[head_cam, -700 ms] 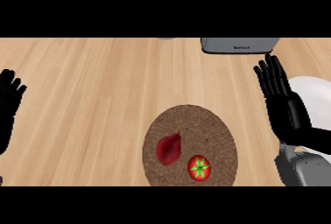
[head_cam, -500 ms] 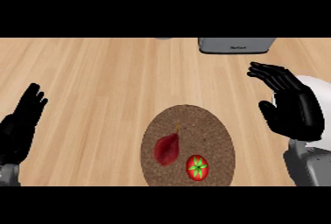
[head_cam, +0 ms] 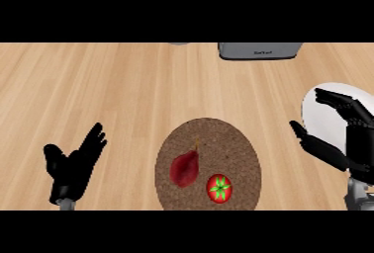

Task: Pick the tomato from the placemat and place it in the plate

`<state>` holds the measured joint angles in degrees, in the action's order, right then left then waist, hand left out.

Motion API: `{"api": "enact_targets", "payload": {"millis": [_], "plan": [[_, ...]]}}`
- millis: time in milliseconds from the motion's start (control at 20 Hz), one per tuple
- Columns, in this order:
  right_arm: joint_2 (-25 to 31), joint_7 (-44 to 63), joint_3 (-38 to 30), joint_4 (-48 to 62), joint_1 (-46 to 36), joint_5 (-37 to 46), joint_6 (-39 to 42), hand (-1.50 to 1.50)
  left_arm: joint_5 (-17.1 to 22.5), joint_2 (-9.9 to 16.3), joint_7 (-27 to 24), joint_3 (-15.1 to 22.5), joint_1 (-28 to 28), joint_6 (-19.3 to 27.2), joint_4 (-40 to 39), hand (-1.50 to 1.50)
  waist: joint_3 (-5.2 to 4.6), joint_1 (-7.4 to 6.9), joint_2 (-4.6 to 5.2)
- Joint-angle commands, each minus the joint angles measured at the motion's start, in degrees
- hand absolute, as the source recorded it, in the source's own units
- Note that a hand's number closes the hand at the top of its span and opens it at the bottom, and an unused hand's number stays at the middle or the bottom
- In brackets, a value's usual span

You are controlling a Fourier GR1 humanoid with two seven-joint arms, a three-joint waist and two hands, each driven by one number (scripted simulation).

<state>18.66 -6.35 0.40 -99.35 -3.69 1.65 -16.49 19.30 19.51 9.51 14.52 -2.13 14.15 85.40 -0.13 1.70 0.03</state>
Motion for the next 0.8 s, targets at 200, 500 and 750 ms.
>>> {"api": "enact_targets", "payload": {"millis": [200, 500, 750], "plan": [[1.6, 1.3, 0.2, -14.9, 13.0, 2.4, 3.6, -1.50, -0.8, -2.9, 2.3, -1.1, 3.8, -3.1, -4.7, 0.00, 0.10, -1.10, -0.13], [14.0, 12.4, 5.7, -18.3, 16.7, 10.8, 13.5, -1.50, -3.5, -5.0, -0.3, 1.3, 1.6, -0.5, -3.6, 0.00, -0.08, -0.85, -0.21], [17.6, 24.5, 10.2, -25.6, 15.1, 13.9, 19.8, -1.50, -1.6, -4.8, -1.2, -1.1, 3.3, -3.3, -7.1, 0.00, -0.01, -1.28, -0.02]]}}
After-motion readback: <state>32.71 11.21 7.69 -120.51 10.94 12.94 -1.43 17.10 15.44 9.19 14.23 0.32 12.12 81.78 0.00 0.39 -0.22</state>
